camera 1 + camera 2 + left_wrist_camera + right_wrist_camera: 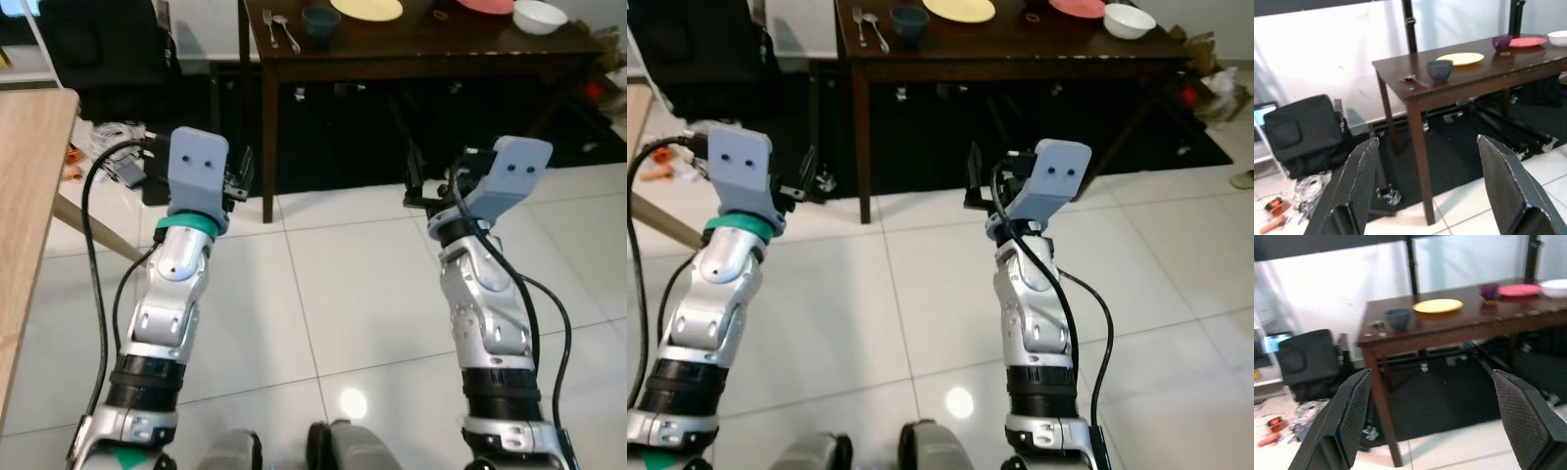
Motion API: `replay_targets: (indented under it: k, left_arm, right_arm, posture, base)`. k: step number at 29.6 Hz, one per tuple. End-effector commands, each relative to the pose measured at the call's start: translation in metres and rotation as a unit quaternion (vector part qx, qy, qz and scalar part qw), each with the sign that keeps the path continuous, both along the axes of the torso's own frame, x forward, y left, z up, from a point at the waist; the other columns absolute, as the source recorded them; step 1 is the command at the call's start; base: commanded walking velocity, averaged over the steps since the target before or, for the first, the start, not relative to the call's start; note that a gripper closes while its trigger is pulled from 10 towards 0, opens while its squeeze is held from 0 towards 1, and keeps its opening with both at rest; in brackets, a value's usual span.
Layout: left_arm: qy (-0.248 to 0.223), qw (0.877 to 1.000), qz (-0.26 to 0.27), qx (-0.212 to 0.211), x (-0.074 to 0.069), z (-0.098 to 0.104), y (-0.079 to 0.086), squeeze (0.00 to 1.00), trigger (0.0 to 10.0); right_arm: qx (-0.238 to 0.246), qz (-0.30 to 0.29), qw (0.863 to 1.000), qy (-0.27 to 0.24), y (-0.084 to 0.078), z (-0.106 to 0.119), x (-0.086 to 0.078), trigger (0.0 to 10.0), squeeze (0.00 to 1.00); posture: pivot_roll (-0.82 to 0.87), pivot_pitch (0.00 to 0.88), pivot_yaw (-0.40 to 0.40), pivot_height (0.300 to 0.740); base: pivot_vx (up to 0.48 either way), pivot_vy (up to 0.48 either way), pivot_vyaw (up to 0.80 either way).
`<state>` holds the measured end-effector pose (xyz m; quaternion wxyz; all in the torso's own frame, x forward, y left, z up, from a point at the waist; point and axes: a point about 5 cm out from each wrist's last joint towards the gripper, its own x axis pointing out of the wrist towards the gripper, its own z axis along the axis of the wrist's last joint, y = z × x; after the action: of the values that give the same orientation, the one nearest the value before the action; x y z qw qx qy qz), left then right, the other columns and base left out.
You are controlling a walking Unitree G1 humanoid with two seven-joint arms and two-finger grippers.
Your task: Setting the table
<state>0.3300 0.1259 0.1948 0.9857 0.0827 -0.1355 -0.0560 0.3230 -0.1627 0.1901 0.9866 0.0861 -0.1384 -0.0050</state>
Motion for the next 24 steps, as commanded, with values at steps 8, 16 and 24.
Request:
replay_targets:
  k: [8, 16, 24]
  left_arm:
    - [-0.004, 1.0, -0.024, 0.01, 0.008, 0.001, -0.012, 0.0, 10.0]
    - [-0.002, 1.0, -0.027, 0.011, 0.01, -0.001, -0.017, 0.0, 10.0]
    - [0.0, 0.999, -0.031, 0.015, 0.011, -0.003, -0.018, 0.0, 10.0]
  right_arm:
    - [0.036, -0.031, 0.999, -0.015, -0.014, -0.002, -0.008, 10.0, 0.0]
    - [0.032, -0.03, 0.999, -0.015, -0.014, -0.002, -0.008, 10.0, 0.0]
    - [0.035, -0.032, 0.999, -0.016, -0.014, -0.002, -0.01, 10.0, 0.0]
  posture:
    - [-0.03, 0.0, 0.031, 0.74]
    - [-0.03, 0.0, 0.029, 0.74]
    - [-0.04, 0.0, 0.036, 0.74]
  base:
    - [0.39, 0.0, 0.0]
    - [0.407, 0.0, 0.0]
    - [0.434, 0.0, 0.0]
